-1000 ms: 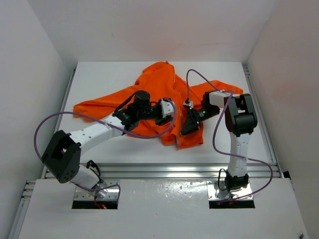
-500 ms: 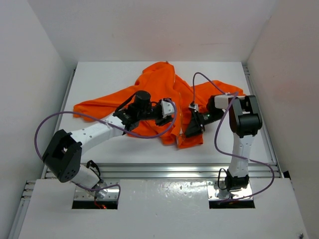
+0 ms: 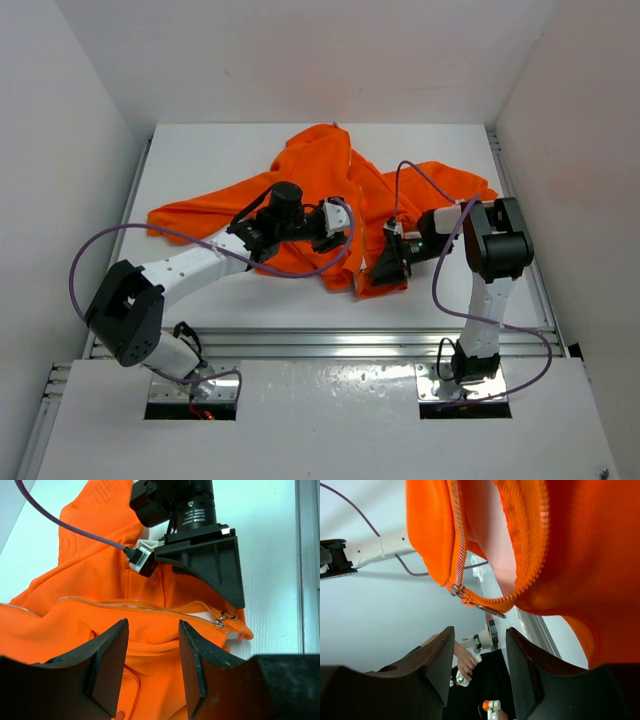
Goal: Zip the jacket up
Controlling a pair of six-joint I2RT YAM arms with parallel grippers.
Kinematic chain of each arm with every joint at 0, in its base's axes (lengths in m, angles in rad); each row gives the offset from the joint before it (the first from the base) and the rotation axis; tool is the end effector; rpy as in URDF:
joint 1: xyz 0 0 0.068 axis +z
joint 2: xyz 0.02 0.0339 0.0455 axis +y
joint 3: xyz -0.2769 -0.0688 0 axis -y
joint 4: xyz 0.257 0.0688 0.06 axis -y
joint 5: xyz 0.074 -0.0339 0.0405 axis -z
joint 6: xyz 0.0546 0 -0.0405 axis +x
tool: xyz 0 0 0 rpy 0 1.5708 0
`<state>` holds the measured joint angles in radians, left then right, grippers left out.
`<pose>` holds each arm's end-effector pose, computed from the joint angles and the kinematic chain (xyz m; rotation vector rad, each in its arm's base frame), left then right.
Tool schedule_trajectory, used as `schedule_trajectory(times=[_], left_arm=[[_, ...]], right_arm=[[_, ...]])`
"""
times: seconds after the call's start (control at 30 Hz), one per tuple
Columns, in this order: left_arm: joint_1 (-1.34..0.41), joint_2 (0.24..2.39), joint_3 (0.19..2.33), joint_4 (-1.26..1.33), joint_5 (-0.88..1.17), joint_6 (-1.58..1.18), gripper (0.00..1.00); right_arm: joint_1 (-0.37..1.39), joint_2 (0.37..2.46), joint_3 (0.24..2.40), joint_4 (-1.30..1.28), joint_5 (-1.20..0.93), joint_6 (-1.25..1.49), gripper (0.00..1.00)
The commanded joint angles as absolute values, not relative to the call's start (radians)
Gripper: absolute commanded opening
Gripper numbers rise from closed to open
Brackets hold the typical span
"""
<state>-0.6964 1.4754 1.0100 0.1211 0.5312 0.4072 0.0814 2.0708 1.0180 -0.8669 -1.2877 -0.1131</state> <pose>0.2616 -0.2548 0.2866 1.3010 1.4221 -0.7016 0.2964 0.0768 0.0791 -0.0791 -2.3079 -1.7244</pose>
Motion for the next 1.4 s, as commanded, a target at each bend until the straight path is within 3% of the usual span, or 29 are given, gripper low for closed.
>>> schedule_trajectory(times=[0.0, 0.47, 0.73, 1.37], left_arm=[[-0.707, 1.474, 1.042, 0.143, 0.552, 0.394, 0.5], [-0.707, 1.474, 1.042, 0.143, 0.552, 0.394, 0.5], [-0.707, 1.474, 1.042, 0.143, 0.543, 0.394, 0.5], [-0.707, 1.474, 1.042, 0.143, 0.552, 0.394, 0.5]], right_arm=[[0.086, 2.072, 1.055, -0.78, -1.335, -0.048, 0.46], [0.127, 2.12, 1.085, -0.727, -1.353, -0.009, 0.46], [0.124, 2.088, 1.085, -0.825, -1.371, -0.1, 0.34], [0.1, 2.052, 1.072, -0.89, -1.359, -0.149, 0.31]])
